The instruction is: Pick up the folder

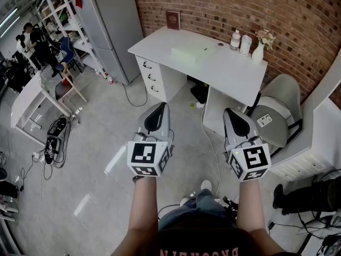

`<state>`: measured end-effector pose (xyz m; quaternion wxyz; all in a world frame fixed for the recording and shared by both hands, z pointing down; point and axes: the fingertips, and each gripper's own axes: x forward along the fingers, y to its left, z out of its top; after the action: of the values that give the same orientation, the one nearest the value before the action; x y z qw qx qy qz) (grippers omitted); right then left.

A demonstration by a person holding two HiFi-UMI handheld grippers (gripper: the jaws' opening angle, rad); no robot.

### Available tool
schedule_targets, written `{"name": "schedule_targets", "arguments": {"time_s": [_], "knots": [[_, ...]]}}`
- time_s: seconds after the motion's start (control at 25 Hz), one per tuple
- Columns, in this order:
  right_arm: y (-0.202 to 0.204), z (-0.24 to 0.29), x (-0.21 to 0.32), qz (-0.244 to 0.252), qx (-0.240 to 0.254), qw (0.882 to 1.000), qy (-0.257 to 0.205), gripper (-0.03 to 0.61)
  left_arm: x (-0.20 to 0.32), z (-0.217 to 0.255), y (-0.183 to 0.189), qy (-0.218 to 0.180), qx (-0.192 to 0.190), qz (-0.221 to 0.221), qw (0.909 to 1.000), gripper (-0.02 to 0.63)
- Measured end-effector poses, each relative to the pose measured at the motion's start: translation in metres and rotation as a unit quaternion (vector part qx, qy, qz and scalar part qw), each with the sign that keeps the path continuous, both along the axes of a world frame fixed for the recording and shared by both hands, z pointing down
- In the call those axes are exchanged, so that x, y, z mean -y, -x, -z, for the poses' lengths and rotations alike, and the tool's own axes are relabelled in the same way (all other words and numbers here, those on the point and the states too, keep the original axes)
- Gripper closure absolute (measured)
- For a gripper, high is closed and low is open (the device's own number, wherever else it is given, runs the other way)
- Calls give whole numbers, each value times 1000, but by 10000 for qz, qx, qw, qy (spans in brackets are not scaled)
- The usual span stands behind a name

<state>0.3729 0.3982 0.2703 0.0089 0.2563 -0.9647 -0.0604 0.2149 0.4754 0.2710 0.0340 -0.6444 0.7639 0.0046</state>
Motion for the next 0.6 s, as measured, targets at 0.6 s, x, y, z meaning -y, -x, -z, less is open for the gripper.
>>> {"name": "schedule_targets", "arguments": {"time_s": [0.6], "knots": [[43,-21,63,26,5,10000,47,580,57,-19,40,3,3,23,10000,617]]}}
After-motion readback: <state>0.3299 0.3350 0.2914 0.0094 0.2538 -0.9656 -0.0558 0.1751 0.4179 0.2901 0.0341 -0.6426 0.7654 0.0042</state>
